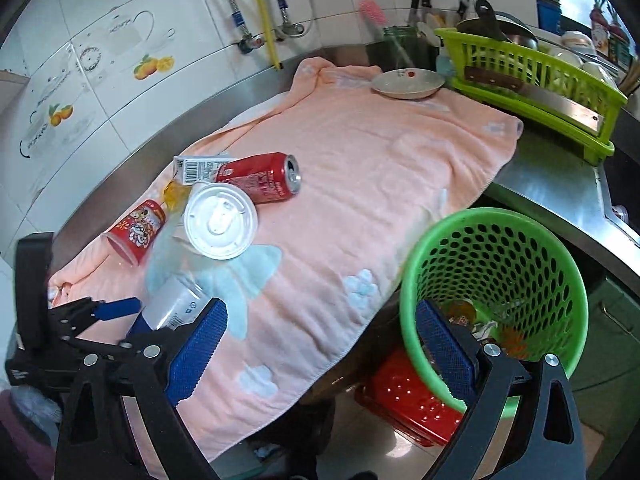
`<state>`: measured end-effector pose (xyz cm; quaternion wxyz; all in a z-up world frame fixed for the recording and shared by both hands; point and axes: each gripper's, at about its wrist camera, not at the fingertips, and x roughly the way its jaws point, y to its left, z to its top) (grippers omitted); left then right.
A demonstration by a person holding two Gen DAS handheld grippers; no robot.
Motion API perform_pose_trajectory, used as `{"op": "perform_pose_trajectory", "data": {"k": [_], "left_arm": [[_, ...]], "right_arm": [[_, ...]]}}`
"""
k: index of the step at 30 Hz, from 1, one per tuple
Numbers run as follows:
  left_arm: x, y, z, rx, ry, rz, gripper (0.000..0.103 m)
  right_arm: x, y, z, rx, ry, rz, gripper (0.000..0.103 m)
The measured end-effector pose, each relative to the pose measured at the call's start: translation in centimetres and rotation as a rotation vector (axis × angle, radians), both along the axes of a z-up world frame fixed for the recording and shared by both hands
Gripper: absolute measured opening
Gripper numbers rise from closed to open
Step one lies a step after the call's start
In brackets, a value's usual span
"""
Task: Collect trash
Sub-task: 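Grasp the blue-and-silver can with the left tool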
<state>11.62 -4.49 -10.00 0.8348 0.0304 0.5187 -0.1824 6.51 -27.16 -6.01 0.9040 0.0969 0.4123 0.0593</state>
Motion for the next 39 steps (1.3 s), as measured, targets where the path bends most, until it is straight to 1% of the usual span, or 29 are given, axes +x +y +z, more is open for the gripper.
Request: {"op": "perform_pose_trajectory", "data": {"k": [3, 5, 7, 8, 11, 14, 18, 22, 26, 29, 31, 37, 39], "left_arm": [[0.4, 0.0, -0.9, 0.021, 0.012, -0.008, 0.084], [0.6, 0.1, -1.2, 0.021, 0.018, -0.014, 0.084], [0.8, 0.1, -1.6, 0.030, 0.022, -0.018, 0.082], [0.8, 0.0, -1.7, 0.029, 0.025, -0.022, 0.080], [1.0, -0.2, -2.0, 0.025, 0.036, -0.036, 0.067], [1.0, 0.1, -2.3, 0.009, 0.050, -0.034, 0.063], [0.4, 0.4, -2.1, 0.004, 0.029, -0.041, 0.061], [-0.5, 1.4, -0.9, -0.013, -0.008, -0.023, 0.060], [-1.2, 3.6, 0.5, -0.049, -0.034, 0.025, 0.060], [-1.6, 5.2, 1.3, -0.057, -0.051, 0.056, 0.059], [-1.8, 6.5, 1.8, -0.065, -0.061, 0.083, 0.059], [-1.9, 9.7, 2.9, -0.079, -0.082, 0.145, 0.059], [-1.8, 10.4, 3.0, -0.085, -0.085, 0.161, 0.059]], "right_arm": [[0.3, 0.5, 0.0, -0.002, 0.002, 0.002, 0.092], [0.4, 0.7, 0.0, 0.000, 0.003, 0.001, 0.092], [0.7, 0.8, 0.0, 0.009, 0.007, 0.000, 0.092], [0.9, 0.9, -0.1, 0.014, 0.010, 0.000, 0.092], [1.2, 1.3, -0.1, 0.017, 0.012, 0.005, 0.092], [1.8, 2.1, -0.3, 0.018, 0.021, 0.024, 0.092], [2.8, 3.2, -0.5, 0.025, 0.029, 0.060, 0.092], [4.0, 4.4, -0.9, 0.055, 0.044, 0.093, 0.092], [5.7, 5.9, -1.6, 0.091, 0.060, 0.150, 0.094], [6.9, 7.2, -2.1, 0.112, 0.060, 0.200, 0.094], [7.8, 7.7, -2.6, 0.127, 0.066, 0.213, 0.094], [10.8, 8.7, -4.5, 0.218, 0.092, 0.257, 0.096], [11.7, 9.1, -5.0, 0.222, 0.102, 0.268, 0.096]]}}
